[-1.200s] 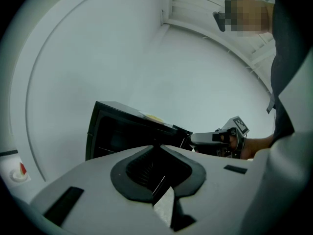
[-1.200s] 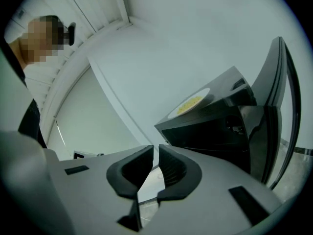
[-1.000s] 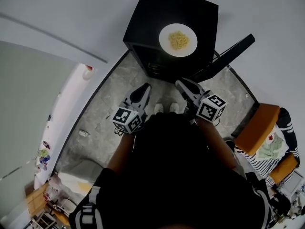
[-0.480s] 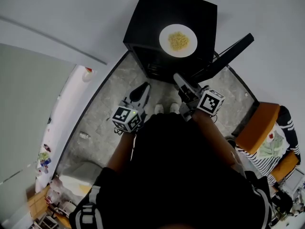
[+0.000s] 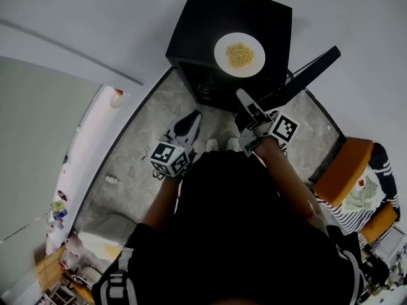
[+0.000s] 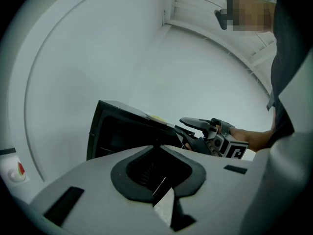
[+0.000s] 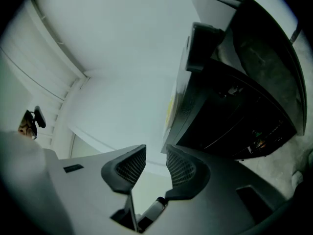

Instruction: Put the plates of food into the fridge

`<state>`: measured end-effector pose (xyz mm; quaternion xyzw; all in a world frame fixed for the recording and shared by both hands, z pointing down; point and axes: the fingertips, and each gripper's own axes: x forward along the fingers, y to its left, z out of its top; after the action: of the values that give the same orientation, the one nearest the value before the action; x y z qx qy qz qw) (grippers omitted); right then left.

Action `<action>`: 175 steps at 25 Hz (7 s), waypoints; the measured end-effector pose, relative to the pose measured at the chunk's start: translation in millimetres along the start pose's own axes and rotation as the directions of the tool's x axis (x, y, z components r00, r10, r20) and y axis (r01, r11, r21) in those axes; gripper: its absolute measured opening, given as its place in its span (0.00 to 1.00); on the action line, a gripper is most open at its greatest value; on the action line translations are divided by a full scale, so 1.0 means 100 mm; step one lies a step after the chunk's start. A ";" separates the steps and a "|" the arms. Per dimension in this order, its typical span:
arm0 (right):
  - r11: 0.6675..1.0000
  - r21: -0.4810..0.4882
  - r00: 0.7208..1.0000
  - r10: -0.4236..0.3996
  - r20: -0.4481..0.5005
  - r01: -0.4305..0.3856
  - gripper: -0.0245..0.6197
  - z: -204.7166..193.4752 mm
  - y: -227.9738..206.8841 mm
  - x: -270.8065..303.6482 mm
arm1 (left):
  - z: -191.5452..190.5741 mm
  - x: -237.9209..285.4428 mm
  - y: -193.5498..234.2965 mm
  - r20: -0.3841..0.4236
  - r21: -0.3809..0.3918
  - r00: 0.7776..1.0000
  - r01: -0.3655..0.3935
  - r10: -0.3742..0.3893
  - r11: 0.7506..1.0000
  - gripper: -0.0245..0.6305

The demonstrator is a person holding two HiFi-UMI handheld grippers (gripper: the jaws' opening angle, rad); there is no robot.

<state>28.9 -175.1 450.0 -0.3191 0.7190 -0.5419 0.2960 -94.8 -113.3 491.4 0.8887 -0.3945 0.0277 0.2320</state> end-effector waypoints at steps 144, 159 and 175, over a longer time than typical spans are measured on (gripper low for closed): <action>0.974 0.192 0.988 -0.096 -0.122 0.119 0.11 -0.41 -1.53 -0.30 | -0.35 -0.14 -0.01 -0.069 -0.071 0.996 -0.070 0.065 0.995 0.09; 0.964 0.226 0.990 -0.143 -0.014 0.142 0.11 -0.28 -1.72 -0.07 | -0.36 -0.13 0.05 -0.074 -0.078 0.995 -0.076 0.070 0.994 0.09; 0.948 0.291 0.975 -0.176 0.139 0.130 0.11 -0.10 -1.82 0.10 | -0.37 -0.13 0.04 -0.085 -0.084 0.995 -0.067 0.060 0.994 0.09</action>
<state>39.8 -214.8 627.9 -0.3722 0.5813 -0.6317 0.3529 -101.6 -91.0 522.6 0.8629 -0.4136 0.0544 0.2853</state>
